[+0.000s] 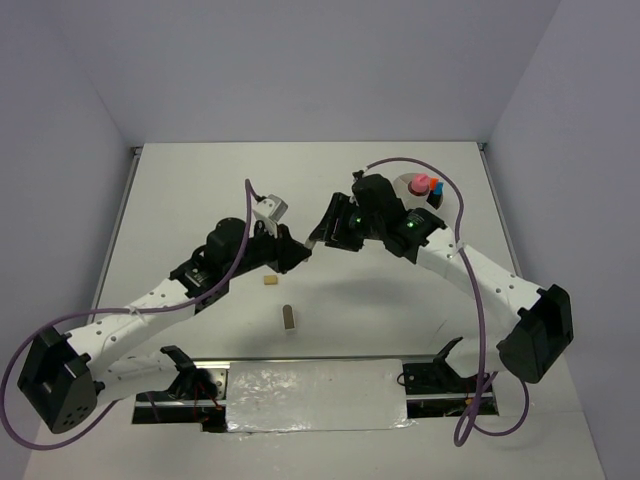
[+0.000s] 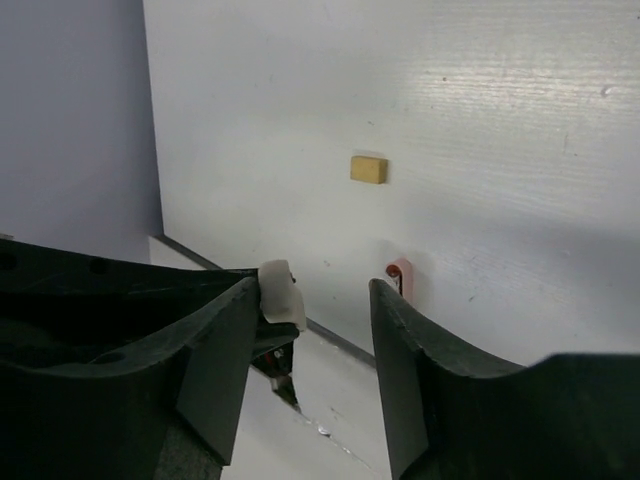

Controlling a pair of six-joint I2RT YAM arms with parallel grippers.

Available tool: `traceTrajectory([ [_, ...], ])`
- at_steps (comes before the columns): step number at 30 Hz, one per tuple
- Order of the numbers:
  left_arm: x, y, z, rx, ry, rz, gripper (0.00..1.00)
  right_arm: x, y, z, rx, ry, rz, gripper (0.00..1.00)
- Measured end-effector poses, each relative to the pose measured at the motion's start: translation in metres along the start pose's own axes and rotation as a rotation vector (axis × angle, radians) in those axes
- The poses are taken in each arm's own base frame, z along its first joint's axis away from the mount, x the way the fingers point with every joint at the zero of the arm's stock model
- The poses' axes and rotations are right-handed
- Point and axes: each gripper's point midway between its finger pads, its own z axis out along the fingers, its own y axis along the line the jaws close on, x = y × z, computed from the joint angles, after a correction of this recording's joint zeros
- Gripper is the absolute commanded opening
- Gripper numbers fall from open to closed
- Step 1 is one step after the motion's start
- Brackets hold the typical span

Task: Sort the stationery into containers
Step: Place the stationery in the storage box.

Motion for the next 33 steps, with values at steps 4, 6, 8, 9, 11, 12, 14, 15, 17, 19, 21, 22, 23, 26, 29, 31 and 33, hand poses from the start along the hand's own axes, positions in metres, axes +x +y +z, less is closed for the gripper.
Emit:
traceTrajectory([
  [4,0.0,-0.005,0.0,0.022,0.004,-0.003,0.0,0.001,0.008,0.0,-0.039,0.009,-0.005,0.43],
  [6,-0.002,-0.007,0.0,0.029,-0.001,-0.008,0.0,0.004,0.011,0.001,-0.066,0.023,-0.002,0.39],
  [8,-0.005,-0.008,0.001,0.033,-0.006,-0.013,0.0,0.007,0.015,0.001,-0.089,0.036,0.003,0.37],
  [9,-0.007,-0.009,0.001,0.034,-0.011,-0.014,0.0,0.008,0.015,0.001,-0.095,0.044,0.006,0.36],
  [11,-0.009,-0.01,0.002,0.036,-0.016,-0.013,0.01,0.011,0.018,0.002,-0.113,0.056,0.011,0.27],
  [12,-0.009,-0.01,0.002,0.036,-0.016,-0.013,0.03,0.012,0.018,0.002,-0.12,0.061,0.013,0.23],
  [14,-0.008,-0.01,0.002,0.034,-0.014,-0.013,0.15,0.012,0.02,0.002,-0.133,0.063,0.01,0.11],
  [15,-0.008,-0.009,0.002,0.033,-0.012,-0.014,0.23,0.012,0.02,0.003,-0.139,0.063,0.006,0.0],
  [17,-0.006,-0.008,0.003,0.029,-0.006,-0.013,0.82,0.012,0.019,0.004,-0.152,0.061,-0.01,0.0],
  [19,-0.007,-0.007,0.004,0.026,-0.005,-0.011,0.99,0.011,0.02,0.004,-0.165,0.058,-0.042,0.0],
  [21,-0.009,-0.006,0.007,0.011,-0.002,-0.023,0.99,0.004,0.017,0.004,-0.163,0.032,-0.107,0.0],
  [22,-0.011,-0.003,0.008,-0.007,0.0,-0.026,0.99,-0.005,0.014,0.003,-0.143,-0.002,-0.15,0.0],
  [23,-0.012,0.0,0.01,-0.028,0.005,-0.03,0.99,-0.019,0.008,0.002,-0.115,-0.044,-0.187,0.0],
  [26,-0.01,0.015,0.011,-0.129,0.028,-0.059,0.99,-0.078,-0.017,-0.008,0.01,-0.201,-0.274,0.0],
  [29,0.002,0.037,0.004,-0.257,0.065,-0.095,0.99,-0.149,-0.052,-0.02,0.173,-0.343,-0.308,0.0],
  [31,0.012,0.052,-0.004,-0.347,0.092,-0.121,0.99,-0.189,-0.081,-0.023,0.3,-0.403,-0.321,0.0],
  [33,0.022,0.064,-0.012,-0.425,0.118,-0.147,0.99,-0.213,-0.11,-0.019,0.414,-0.415,-0.331,0.0],
])
